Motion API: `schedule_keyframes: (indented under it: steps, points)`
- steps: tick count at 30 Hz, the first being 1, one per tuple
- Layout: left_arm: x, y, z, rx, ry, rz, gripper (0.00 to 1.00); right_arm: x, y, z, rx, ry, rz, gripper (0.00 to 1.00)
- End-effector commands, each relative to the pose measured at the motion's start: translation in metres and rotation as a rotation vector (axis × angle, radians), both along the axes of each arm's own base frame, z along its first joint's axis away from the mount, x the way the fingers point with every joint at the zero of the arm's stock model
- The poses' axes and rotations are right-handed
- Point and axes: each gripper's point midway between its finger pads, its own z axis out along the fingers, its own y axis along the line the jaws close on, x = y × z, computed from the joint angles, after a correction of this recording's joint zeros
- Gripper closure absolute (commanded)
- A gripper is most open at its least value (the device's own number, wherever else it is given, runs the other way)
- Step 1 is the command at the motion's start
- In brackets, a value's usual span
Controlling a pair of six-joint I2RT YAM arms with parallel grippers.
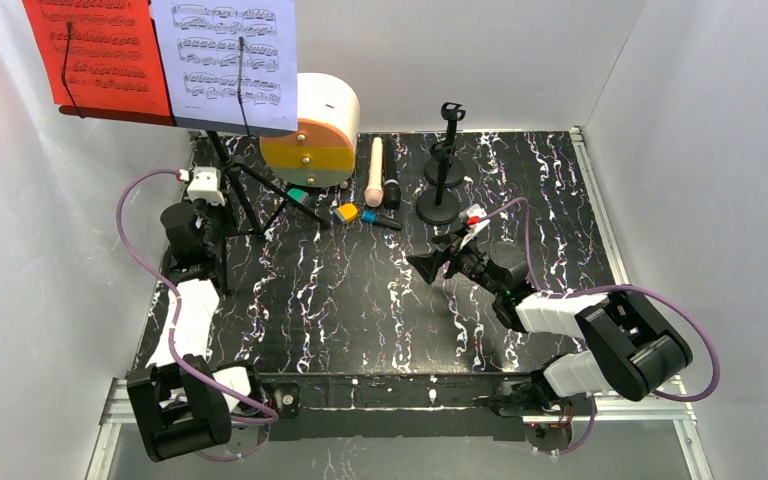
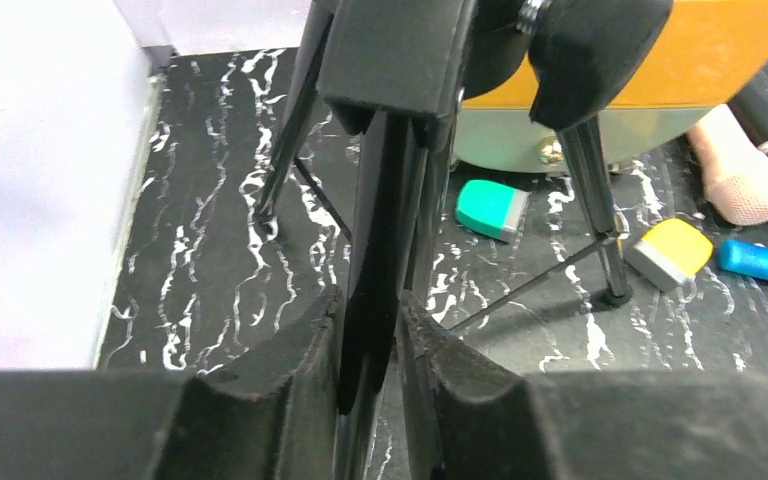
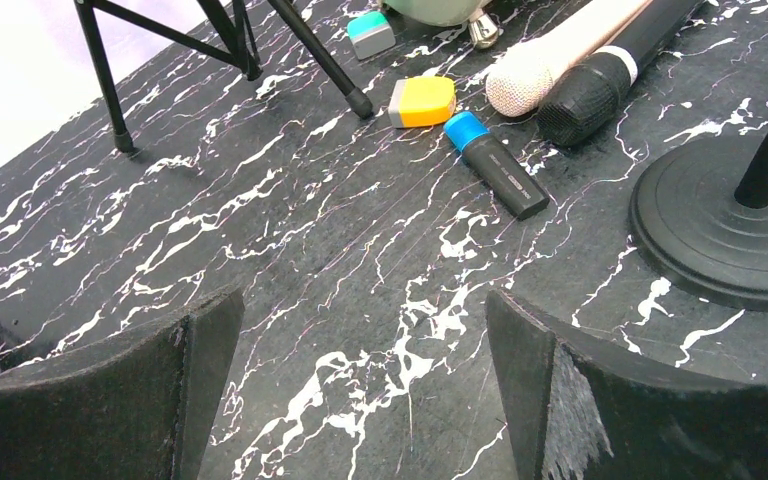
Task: Pack up the instrument practice props
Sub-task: Move the music stand to the center of the board.
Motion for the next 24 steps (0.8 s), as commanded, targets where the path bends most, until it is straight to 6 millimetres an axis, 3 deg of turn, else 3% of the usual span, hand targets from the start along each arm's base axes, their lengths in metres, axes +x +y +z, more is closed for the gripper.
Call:
schedule_keyframes:
  steps: [1, 9, 17, 24]
  points:
    - [-0.002, -0.038, 0.006, -0.025, -0.011, -0.202, 0.82, -0.001, 0.002, 0.016, 0.025, -0.071, 0.014, 0.01]
    - [-0.026, -0.080, 0.000, 0.053, -0.006, -0.385, 1.00, -0.001, 0.001, 0.018, 0.022, -0.081, 0.008, 0.02]
    - [-0.042, -0.112, -0.004, 0.031, 0.016, -0.517, 1.00, 0.000, 0.000, 0.018, 0.020, -0.083, 0.006, 0.02]
    - [-0.043, -0.135, -0.008, -0.010, 0.052, -0.588, 1.00, 0.000, 0.000, 0.023, 0.024, -0.089, 0.000, 0.02]
